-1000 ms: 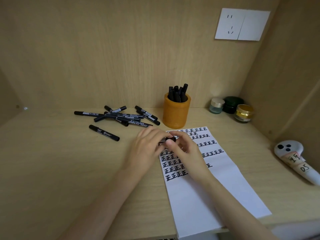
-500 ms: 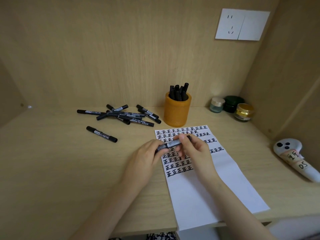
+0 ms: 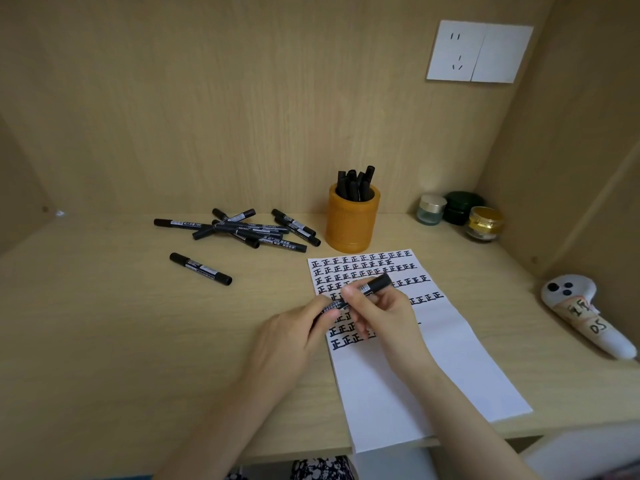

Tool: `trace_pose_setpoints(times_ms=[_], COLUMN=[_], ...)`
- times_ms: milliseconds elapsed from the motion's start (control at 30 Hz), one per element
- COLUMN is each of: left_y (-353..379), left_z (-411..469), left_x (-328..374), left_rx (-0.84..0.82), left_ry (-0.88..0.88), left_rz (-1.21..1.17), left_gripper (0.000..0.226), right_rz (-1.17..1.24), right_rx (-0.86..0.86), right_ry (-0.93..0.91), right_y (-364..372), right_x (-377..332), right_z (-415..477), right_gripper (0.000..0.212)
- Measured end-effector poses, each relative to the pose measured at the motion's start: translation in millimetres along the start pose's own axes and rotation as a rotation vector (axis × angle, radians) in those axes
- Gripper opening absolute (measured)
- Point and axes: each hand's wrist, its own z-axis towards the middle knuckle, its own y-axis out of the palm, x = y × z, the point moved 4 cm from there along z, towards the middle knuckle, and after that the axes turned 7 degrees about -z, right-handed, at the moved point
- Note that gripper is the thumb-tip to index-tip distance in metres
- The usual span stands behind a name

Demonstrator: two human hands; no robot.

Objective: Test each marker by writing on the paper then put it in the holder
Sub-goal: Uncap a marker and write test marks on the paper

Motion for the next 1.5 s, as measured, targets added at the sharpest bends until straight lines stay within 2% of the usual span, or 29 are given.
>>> trace_pose_setpoints(times_ms=[133,467,700,767,867,967,1067,1200,1367,1500], left_y=[6,15,16,18,18,16,15,19,21,19], left_z=[-6,-9,-10,-10,-9,-9,-17,-25,-28,-29], left_x=[-1,10,12,14,17,12,4,-1,0,4], left_rx=[-0.054,-0.146,-0.211,-0.222,-0.161,-0.094,-0.097,-0.176,-0.249,-0.256], left_ry=[-0.08,-0.144,-0.216,-0.183,-0.163,-0.198,-0.192,-0.188,-0.166,-0.16], left_rz=[-0.182,-0.524,-0.699,-0.649,-0.612,-0.598,-0.489,-0.398,-0.206,-0.14], left_gripper=[0.018,0.022,0.025,0.03,0.035,0.033,0.026,0.027,0.022,0.022], right_rz=[-0.052,-0.044,-0.05,-0.032,-0.014,0.145,0.285,0.087,-0.222,-0.266], right_rx=[-0.007,-0.063,-0.084,-0.055,-0.023,0.088,0.211,0.247,0.371,0.408], right_ry=[0.017,0.003,-0.076,-0.07,-0.031,0.011,0.05,0.129,0.169,0.159], right_y=[-3,-12,-18,-21,-26,-43,-76,-106,-122,-129], right_x=[3,2,-4,0,7,7,4,9,17,22], right_z=[-3,-12,-16,-17,-15,-9,-1,7,8,8], right_gripper=[0.015,0.021,0.014,0.01,0.022,0.028,0.012,0.031,0.032,0.042])
